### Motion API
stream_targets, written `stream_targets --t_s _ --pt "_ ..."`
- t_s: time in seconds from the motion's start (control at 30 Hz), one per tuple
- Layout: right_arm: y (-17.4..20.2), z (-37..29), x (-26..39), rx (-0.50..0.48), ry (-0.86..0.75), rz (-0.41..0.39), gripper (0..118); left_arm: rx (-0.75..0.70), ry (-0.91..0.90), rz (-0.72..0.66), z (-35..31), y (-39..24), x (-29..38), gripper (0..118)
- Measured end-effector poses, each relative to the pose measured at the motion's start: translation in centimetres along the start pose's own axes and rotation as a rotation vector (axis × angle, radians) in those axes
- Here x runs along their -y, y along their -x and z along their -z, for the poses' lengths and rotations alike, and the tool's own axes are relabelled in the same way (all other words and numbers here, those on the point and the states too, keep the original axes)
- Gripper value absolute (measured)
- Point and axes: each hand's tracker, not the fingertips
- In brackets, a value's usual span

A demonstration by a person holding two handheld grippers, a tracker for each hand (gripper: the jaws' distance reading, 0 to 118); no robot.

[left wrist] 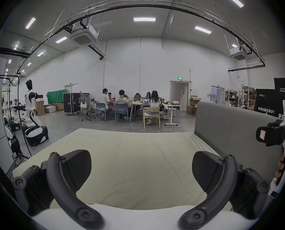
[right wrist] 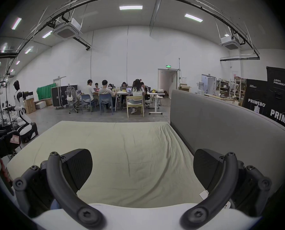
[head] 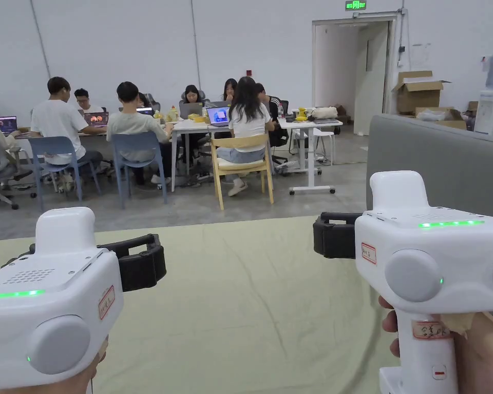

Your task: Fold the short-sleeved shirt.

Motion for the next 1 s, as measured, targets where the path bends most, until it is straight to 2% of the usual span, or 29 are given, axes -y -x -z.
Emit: stream_targets --t_s 0.27,0.43,0.53,0.8,1.0 --pt "0.3 -0.3 0.0 -0.011 -0.003 0.011 118 0.006 0.006 -0.007 0.0 0.0 0.3 118" --pt "0.7 -0.2 0.2 0.042 -0.016 -0.005 118 0.005 0.008 -0.006 -0.1 0.0 0.3 118" --pt "0.5 -0.2 0.2 -0.001 -0.003 0.019 118 0.009 0.012 -0.005 0.0 0.0 0.5 118" --pt "1.1 -0.3 0.4 -0.011 0.011 -0.02 118 0.02 0.025 -0.002 0.2 -0.4 0.7 118" --pt "1.0 -0.2 0.3 -0.008 0.01 -0.01 118 0.017 0.022 0.001 0.3 -0.3 0.5 118"
